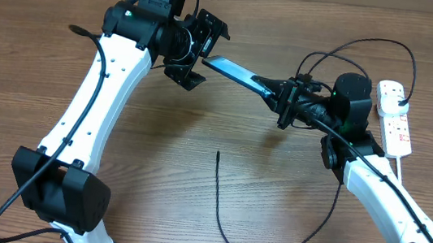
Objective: Plug charger to phone and switch on socket
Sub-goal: 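Move the left gripper to the phone's far end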
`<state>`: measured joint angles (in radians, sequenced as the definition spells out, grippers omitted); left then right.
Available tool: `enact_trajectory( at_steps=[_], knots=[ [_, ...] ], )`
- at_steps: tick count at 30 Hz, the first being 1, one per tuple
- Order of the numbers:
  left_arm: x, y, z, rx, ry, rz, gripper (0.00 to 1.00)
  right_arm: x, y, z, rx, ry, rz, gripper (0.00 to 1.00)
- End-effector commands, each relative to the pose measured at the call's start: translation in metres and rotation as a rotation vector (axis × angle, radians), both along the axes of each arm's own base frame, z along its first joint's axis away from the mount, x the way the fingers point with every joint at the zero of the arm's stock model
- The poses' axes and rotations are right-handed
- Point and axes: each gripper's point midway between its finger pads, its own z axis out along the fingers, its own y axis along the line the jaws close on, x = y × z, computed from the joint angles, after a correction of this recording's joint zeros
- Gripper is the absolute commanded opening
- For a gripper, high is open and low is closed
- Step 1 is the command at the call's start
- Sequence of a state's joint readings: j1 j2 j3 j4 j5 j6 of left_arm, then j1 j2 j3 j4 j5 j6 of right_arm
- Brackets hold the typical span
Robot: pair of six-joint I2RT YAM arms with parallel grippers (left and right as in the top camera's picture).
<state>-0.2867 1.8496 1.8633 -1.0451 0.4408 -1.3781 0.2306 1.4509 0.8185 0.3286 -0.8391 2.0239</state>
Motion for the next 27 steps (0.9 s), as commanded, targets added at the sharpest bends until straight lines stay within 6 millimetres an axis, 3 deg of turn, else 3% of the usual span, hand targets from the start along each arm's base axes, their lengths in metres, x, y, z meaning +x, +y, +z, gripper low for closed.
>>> enact_trajectory(
  at_steps=[1,15,27],
  knots=[
    [-0.001,-0.007,0.011,-0.039,-0.011,-0.007,1.00,-0.005,0.005,0.008,0.074,0.096,0.022,0.04],
    [-0.003,-0.021,0.013,-0.037,-0.034,-0.036,1.00,-0.009,0.008,0.017,0.088,0.057,0.057,0.04],
    [-0.002,-0.020,0.011,-0.028,-0.028,-0.014,0.96,-0.007,0.007,0.017,0.088,0.052,0.045,0.04]
  ],
)
